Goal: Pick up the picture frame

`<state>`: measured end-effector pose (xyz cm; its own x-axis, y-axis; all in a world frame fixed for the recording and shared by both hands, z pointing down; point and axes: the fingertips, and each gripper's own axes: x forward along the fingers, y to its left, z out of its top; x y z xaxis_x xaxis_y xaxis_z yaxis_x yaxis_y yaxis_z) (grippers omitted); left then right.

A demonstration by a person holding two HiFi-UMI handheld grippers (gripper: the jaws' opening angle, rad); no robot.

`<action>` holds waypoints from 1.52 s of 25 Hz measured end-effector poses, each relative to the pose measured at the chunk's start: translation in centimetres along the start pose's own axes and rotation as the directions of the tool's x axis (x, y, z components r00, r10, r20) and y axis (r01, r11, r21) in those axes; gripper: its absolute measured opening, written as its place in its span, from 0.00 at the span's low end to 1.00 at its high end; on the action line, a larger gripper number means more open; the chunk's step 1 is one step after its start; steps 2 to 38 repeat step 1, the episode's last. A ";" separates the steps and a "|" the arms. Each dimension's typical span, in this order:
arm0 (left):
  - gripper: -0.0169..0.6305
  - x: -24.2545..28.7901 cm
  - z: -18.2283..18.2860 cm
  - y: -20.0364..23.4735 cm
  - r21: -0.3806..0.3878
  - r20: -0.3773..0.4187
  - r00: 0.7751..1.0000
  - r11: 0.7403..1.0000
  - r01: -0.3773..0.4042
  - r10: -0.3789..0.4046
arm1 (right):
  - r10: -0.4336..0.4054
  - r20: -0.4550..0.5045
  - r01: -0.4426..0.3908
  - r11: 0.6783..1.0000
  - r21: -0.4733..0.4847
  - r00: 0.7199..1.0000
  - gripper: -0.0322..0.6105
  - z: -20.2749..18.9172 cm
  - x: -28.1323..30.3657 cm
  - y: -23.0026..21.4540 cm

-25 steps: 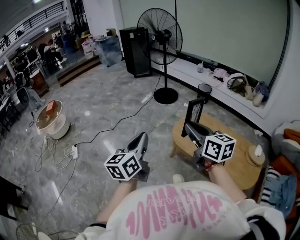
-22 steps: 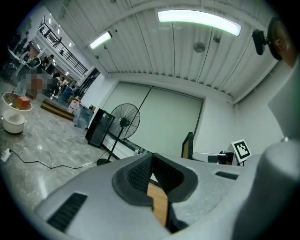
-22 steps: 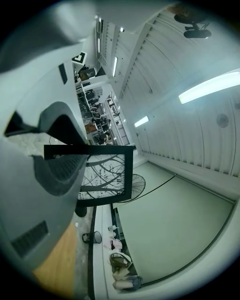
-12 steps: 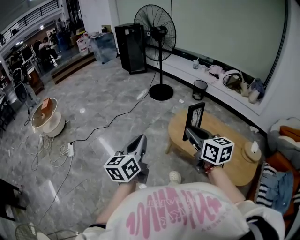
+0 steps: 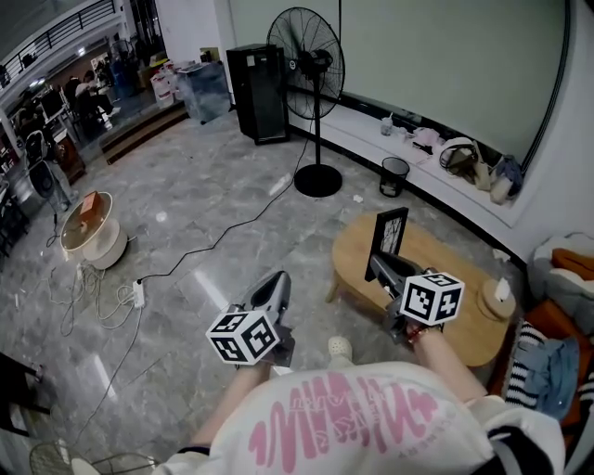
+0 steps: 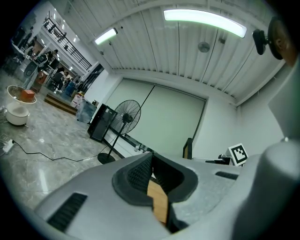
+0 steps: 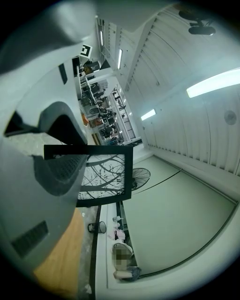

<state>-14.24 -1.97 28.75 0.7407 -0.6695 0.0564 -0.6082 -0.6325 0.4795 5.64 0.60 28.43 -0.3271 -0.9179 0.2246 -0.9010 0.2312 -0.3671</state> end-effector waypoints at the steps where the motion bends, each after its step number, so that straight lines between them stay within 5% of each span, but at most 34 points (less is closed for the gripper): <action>1: 0.03 0.0 -0.1 0.0 -0.001 -0.001 1.000 1.000 -0.001 0.001 | -0.002 0.000 0.002 1.000 0.002 1.000 0.16 -0.1 -0.1 -0.2; 38: 0.03 0.0 -0.1 0.0 -0.001 -0.001 1.000 1.000 -0.001 0.001 | -0.002 0.000 0.002 1.000 0.002 1.000 0.16 -0.1 -0.1 -0.2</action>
